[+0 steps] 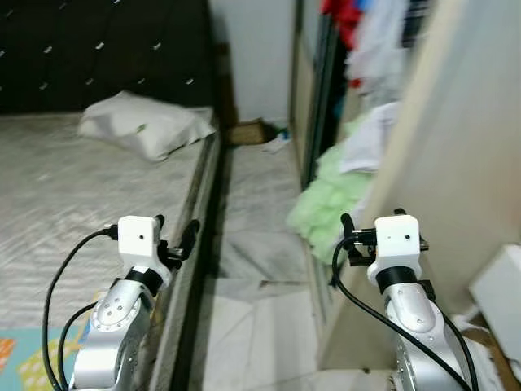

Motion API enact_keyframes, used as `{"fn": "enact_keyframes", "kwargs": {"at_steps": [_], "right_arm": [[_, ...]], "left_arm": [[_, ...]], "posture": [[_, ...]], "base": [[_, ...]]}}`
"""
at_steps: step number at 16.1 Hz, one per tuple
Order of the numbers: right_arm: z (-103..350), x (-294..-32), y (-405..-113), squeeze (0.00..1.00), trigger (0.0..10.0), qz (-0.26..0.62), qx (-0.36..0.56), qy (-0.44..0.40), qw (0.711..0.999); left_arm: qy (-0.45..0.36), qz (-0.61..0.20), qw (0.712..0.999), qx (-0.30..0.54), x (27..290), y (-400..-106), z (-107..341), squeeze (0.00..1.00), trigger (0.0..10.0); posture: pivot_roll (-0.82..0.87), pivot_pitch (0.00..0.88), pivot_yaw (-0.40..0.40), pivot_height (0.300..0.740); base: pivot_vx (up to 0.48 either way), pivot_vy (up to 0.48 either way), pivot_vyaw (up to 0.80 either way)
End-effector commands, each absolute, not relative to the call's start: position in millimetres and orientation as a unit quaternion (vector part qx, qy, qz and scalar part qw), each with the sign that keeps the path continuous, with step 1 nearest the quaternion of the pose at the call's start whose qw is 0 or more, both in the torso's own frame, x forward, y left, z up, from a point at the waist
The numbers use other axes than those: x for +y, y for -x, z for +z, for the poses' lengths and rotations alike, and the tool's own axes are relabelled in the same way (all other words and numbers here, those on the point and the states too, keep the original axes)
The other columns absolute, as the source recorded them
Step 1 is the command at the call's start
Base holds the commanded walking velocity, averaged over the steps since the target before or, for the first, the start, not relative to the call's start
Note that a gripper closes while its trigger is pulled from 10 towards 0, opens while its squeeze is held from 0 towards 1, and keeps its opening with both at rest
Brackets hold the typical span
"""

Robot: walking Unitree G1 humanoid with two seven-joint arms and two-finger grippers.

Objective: Clean up the room

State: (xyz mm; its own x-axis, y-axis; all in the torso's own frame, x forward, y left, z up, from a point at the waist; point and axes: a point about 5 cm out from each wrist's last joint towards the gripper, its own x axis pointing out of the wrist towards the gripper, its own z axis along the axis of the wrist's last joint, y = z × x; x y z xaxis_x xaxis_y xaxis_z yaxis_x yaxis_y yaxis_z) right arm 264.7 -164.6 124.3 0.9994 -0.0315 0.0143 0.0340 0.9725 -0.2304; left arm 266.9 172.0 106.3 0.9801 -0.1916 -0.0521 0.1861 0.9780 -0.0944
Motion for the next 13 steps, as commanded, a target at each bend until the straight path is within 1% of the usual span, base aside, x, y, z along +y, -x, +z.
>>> {"fn": "enact_keyframes", "kwargs": {"at_steps": [1,3,13], "right_arm": [[123.0,-167.5,-264.9,0.00,10.0,-0.023,0.001,0.118,0.993],[123.0,-167.5,-265.0,0.00,10.0,-0.023,0.000,0.117,0.993],[124.0,-166.8,-265.7,0.00,10.0,-0.022,-0.002,0.117,0.993]], "left_arm": [[0.042,-0.097,0.994,0.034,170.9,-268.5,105.9,0.00,10.0],[0.042,-0.097,0.994,0.034,170.9,-268.7,105.9,0.00,10.0],[0.046,-0.097,0.994,0.032,171.3,-269.4,106.0,0.00,10.0]], "posture": [[-0.18,0.000,0.016,0.740],[-0.18,0.000,0.017,0.740],[-0.18,0.000,0.016,0.740]], "base": [[0.000,-0.277,0.00],[0.000,-0.274,0.00],[0.000,0.000,0.00]]}}
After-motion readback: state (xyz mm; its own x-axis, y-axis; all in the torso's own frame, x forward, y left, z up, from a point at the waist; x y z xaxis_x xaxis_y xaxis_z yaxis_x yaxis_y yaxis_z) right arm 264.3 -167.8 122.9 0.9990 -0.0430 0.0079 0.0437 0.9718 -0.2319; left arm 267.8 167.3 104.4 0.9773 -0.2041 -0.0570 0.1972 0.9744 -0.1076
